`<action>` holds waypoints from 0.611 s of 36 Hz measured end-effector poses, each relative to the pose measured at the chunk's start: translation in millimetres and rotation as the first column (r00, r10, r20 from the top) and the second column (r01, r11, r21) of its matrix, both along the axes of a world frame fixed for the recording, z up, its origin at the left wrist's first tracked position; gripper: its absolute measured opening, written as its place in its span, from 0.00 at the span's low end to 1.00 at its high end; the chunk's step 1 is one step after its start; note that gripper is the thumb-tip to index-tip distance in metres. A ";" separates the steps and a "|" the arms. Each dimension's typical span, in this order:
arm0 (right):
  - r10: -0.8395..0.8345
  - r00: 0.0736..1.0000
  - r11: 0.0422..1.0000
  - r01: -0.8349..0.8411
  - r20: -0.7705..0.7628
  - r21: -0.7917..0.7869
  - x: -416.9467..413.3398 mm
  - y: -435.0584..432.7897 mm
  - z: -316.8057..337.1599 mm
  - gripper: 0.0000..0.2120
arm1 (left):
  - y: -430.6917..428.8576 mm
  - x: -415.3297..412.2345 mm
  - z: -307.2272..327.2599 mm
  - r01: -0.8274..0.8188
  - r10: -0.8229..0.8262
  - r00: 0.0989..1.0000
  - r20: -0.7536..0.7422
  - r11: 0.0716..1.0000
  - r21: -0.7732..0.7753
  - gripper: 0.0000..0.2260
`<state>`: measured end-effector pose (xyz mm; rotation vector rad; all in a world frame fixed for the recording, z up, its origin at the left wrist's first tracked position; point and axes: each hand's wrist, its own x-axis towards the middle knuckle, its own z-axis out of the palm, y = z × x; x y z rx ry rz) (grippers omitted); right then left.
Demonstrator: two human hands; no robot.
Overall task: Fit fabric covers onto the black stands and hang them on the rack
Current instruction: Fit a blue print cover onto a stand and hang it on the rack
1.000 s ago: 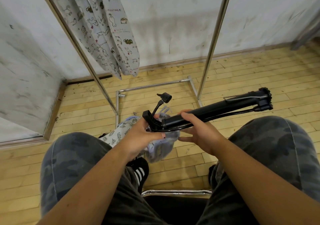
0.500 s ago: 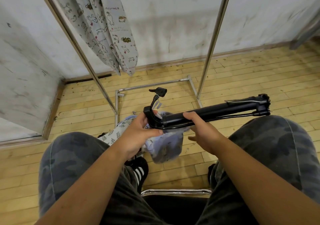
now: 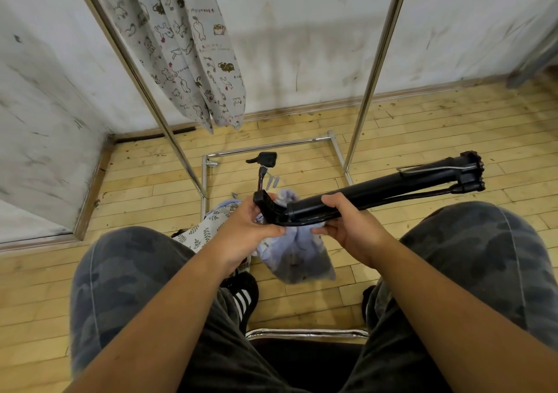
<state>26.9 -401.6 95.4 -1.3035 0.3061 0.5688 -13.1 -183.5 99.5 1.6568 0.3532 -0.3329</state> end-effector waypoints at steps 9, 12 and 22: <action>-0.019 0.998 0.981 0.031 0.062 -0.193 -0.1 -2.3 0.1 0.16 | -0.2 0.1 2.8 -0.012 0.014 1.000 -0.022 0.994 0.113 0.25; -0.010 0.998 0.969 0.025 0.060 -0.248 0.4 -1.8 0.5 0.21 | 1.0 1.3 1.1 -0.030 0.032 0.999 -0.020 0.993 0.118 0.25; 0.054 0.993 0.942 -0.017 0.100 -0.336 -3.5 1.9 8.2 0.05 | 1.7 1.3 -1.6 -0.049 0.049 0.999 0.003 0.990 0.133 0.29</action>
